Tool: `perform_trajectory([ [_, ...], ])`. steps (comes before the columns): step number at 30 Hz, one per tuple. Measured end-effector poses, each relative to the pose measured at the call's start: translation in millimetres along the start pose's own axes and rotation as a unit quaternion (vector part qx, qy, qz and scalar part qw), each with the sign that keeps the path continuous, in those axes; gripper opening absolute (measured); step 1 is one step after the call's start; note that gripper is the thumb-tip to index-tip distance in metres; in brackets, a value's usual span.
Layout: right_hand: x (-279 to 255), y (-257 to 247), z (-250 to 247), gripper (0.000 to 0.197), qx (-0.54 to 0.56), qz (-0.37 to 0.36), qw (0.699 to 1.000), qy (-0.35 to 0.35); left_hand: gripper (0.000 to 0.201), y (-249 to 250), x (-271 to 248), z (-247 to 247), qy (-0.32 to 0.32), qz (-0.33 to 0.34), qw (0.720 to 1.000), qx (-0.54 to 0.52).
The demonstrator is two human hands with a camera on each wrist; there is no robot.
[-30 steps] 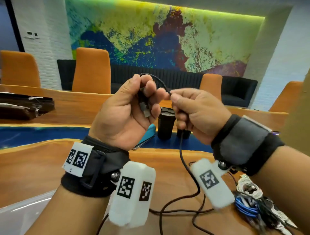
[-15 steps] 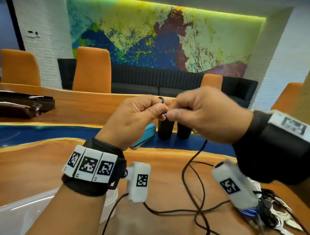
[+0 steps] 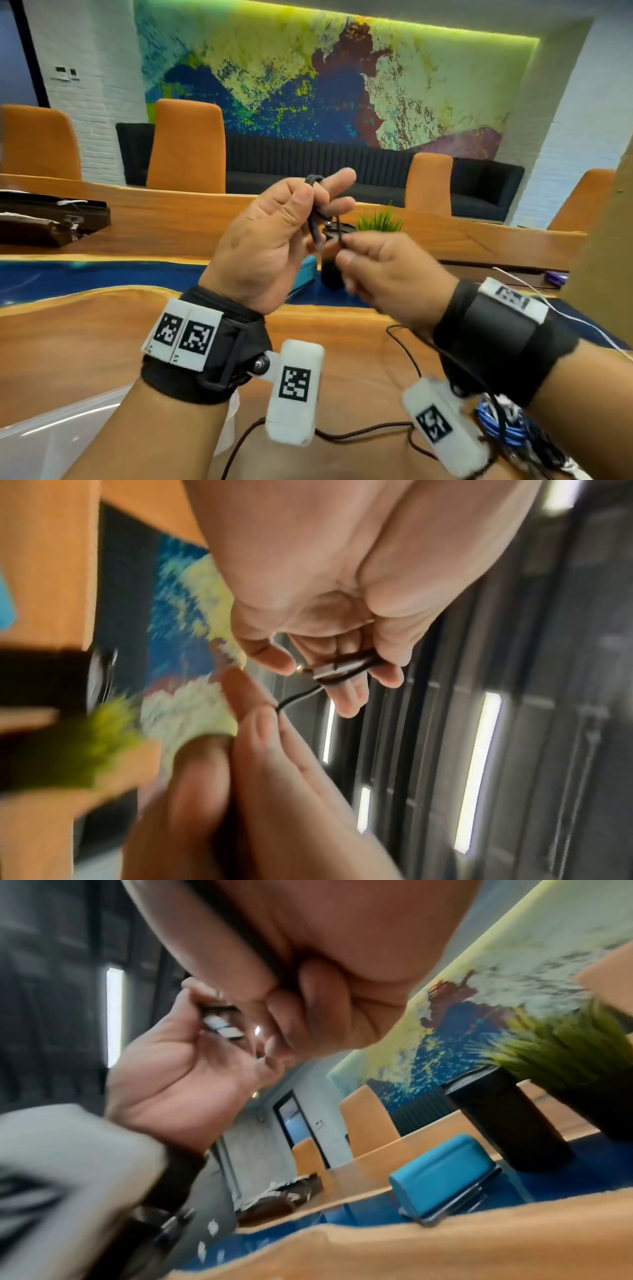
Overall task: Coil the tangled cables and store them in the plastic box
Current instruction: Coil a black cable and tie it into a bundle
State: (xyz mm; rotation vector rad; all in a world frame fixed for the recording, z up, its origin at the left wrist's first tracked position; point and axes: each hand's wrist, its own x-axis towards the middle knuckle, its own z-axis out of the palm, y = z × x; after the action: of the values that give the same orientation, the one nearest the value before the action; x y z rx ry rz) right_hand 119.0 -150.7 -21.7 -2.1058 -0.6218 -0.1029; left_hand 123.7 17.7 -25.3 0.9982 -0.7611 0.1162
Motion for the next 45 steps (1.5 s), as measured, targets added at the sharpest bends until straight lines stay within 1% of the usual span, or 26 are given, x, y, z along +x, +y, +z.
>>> perform_trajectory([
  [1,-6.2,-3.0,3.8,0.018,-0.056,0.011,0.997,-0.053,0.018,1.6,-0.3,-2.0,0.007,0.024,0.996,0.087],
  [3,-13.3,-16.6,-0.4,0.013,-0.12,0.011,0.984,-0.129,0.02,3.0,-1.3,-7.7,-0.005,0.059,0.952,0.301],
  [5,-14.5,-36.2,-12.1,0.013,-0.149,-0.007,0.977,-0.154,0.02,2.4,-2.0,-13.5,-0.027,0.061,0.897,0.436],
  [6,-12.9,-44.8,-19.2,0.016,-0.188,-0.024,0.971,-0.146,0.02,2.5,-2.1,-15.0,-0.033,0.059,0.882,0.466],
  [8,-7.8,-54.2,-32.2,0.018,-0.31,-0.088,0.942,-0.097,0.019,4.5,-2.1,-17.4,-0.042,0.048,0.874,0.482],
  [10,-2.5,-57.2,-42.0,0.013,-0.362,-0.168,0.917,-0.018,0.022,3.9,-2.9,-19.0,-0.049,0.037,0.878,0.475],
  [12,4.2,-56.8,-50.7,0.011,-0.34,-0.221,0.912,0.068,0.025,2.1,-4.2,-17.1,-0.052,0.003,0.915,0.4],
  [14,15.2,-50.4,-57.6,0.015,-0.3,-0.236,0.913,0.143,0.027,0.1,-5.8,-11.2,-0.057,-0.045,0.963,0.258],
  [15,20.9,-44.9,-57.7,0.016,-0.275,-0.22,0.921,0.166,0.027,-0.8,-6.2,-8.4,-0.059,-0.066,0.979,0.181],
  [17,28.5,-31.7,-48.8,0.019,-0.21,-0.153,0.949,0.179,0.026,-0.2,-4.4,-4.2,-0.06,-0.082,0.993,0.056],
  [19,26.7,-16.9,-29.1,0.023,-0.139,-0.069,0.977,0.144,0.026,1.5,-2.9,-1.9,-0.057,-0.064,0.996,-0.026],
  [20,22.1,-10.8,-17.0,0.024,-0.113,-0.023,0.988,0.104,0.025,2.8,-2.3,-0.1,-0.046,-0.052,0.996,-0.048],
  [22,8.4,-7.6,3.4,0.02,-0.097,0.046,0.994,-0.004,0.024,6.8,-3.3,3.4,-0.021,-0.034,0.999,-0.009],
  [23,2.2,-9.7,9.3,0.017,-0.107,0.058,0.991,-0.055,0.024,7.4,-3.8,2.6,-0.012,-0.022,0.997,0.075],
  [24,-2.8,-14.8,11.1,0.014,-0.122,0.059,0.986,-0.095,0.025,7.1,-3.9,0.2,-0.008,-0.009,0.98,0.2],
  [26,-8.5,-31.0,3.2,0.009,-0.147,0.046,0.978,-0.139,0.025,2.6,-2.9,-9.1,-0.039,0.014,0.905,0.423],
  [27,-8.7,-38.8,-4.0,0.008,-0.161,0.04,0.975,-0.149,0.025,0.9,-2.5,-12.7,-0.05,0.013,0.877,0.478],
  [29,-8.9,-52.7,-17.6,0.008,-0.214,0.023,0.963,-0.16,0.024,-0.4,-2.0,-16.1,-0.05,0.012,0.86,0.507],
  [31,-8.6,-60.9,-29.3,0.011,-0.3,-0.024,0.943,-0.138,0.024,-1.7,-1.9,-19.1,-0.049,0.01,0.857,0.512],
  [33,-6.0,-66.2,-40.7,0.012,-0.348,-0.1,0.93,-0.068,0.026,-3.6,-2.9,-23.1,-0.049,-0.006,0.875,0.482],
  [35,2.4,-66.4,-52.2,0.013,-0.295,-0.13,0.946,0.021,0.028,-4.2,-4.0,-22.2,-0.036,-0.044,0.916,0.397],
  [36,6.9,-64.7,-57.9,0.013,-0.227,-0.108,0.967,0.039,0.029,-3.7,-4.9,-19.2,-0.032,-0.06,0.934,0.351],
  [38,14.3,-57.0,-68.0,0.014,-0.04,-0.003,0.999,-0.017,0.03,-3.4,-6.4,-11.7,-0.04,-0.085,0.954,0.285],
  [40,17.4,-45.9,-76.8,0.015,0.118,0.094,0.982,-0.11,0.031,-3.7,-7.7,-7.0,-0.057,-0.106,0.966,0.229],
  [42,18.4,-35.3,-83.0,0.015,0.211,0.12,0.958,-0.155,0.033,-2.7,-8.8,-6.0,-0.077,-0.129,0.977,0.152],
  [45,21.1,-17.9,-80.4,0.018,0.289,0.129,0.941,-0.122,0.029,1.7,-8.8,-0.9,-0.095,-0.147,0.982,0.064],
])
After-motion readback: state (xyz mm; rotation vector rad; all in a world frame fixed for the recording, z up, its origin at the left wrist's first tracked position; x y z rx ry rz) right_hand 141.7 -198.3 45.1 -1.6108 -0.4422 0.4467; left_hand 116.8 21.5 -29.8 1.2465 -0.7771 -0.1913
